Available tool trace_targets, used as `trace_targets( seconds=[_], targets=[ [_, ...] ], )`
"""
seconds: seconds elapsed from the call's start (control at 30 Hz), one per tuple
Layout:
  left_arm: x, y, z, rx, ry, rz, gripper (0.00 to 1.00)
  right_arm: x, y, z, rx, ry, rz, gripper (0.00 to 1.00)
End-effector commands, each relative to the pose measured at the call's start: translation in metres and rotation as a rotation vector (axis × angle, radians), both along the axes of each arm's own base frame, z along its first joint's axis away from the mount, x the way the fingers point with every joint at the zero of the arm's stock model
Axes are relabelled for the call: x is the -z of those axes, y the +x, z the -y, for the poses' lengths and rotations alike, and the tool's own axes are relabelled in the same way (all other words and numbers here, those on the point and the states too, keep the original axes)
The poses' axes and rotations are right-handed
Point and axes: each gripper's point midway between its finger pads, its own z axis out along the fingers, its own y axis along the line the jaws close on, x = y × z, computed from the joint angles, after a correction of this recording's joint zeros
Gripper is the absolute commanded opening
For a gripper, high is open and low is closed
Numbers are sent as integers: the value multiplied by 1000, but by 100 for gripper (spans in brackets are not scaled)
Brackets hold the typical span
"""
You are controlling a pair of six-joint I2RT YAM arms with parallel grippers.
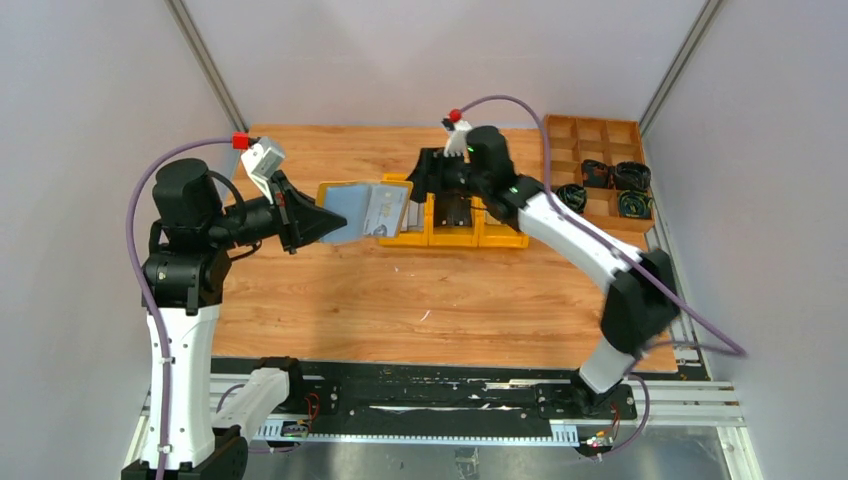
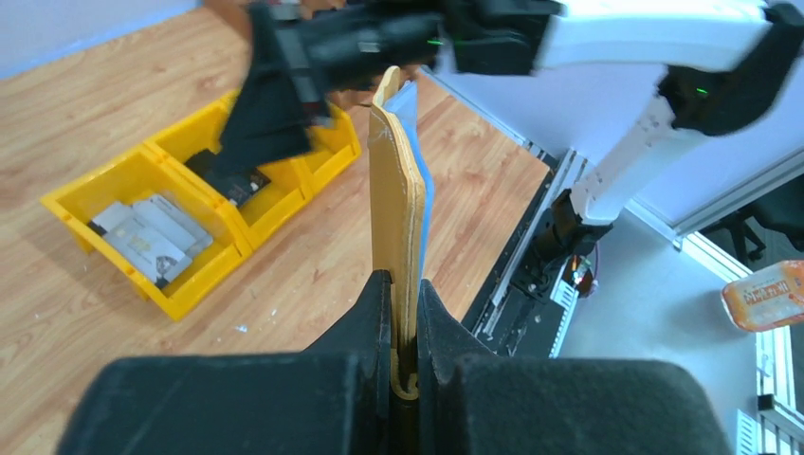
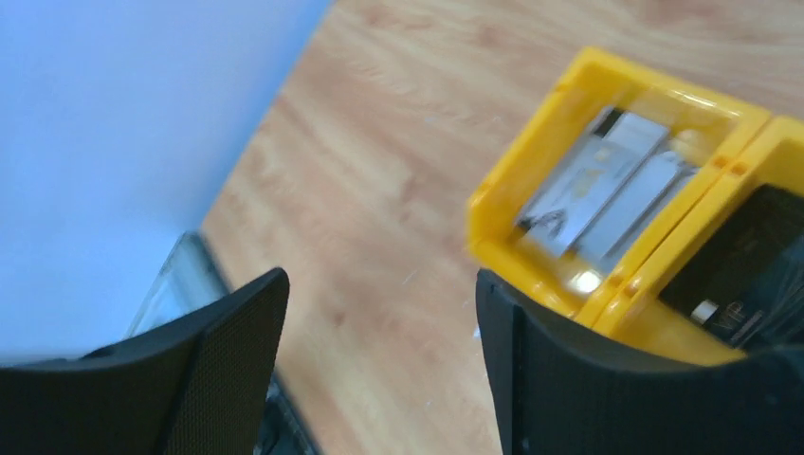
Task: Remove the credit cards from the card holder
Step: Place the credit card in the storage box, then remove the credit card from the card holder.
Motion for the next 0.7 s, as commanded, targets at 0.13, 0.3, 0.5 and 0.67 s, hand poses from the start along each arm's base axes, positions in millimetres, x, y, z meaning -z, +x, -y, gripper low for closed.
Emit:
trace_targets(
  seconds=[0.13, 0.3, 0.5, 0.67],
  targets=[
    [-50, 9, 5, -43, -194, 106, 0, -108, -137, 31, -342, 450, 301, 83],
    [-56, 13, 5, -65, -245, 82, 0, -144, -185, 42, -464, 623, 365, 84],
    [-54, 11, 7, -60, -276, 56, 0, -183, -207, 27, -522, 722, 421, 84],
    [-51, 10, 8, -48, -302, 40, 0, -203, -201, 10, -488, 763, 422, 84]
  ],
)
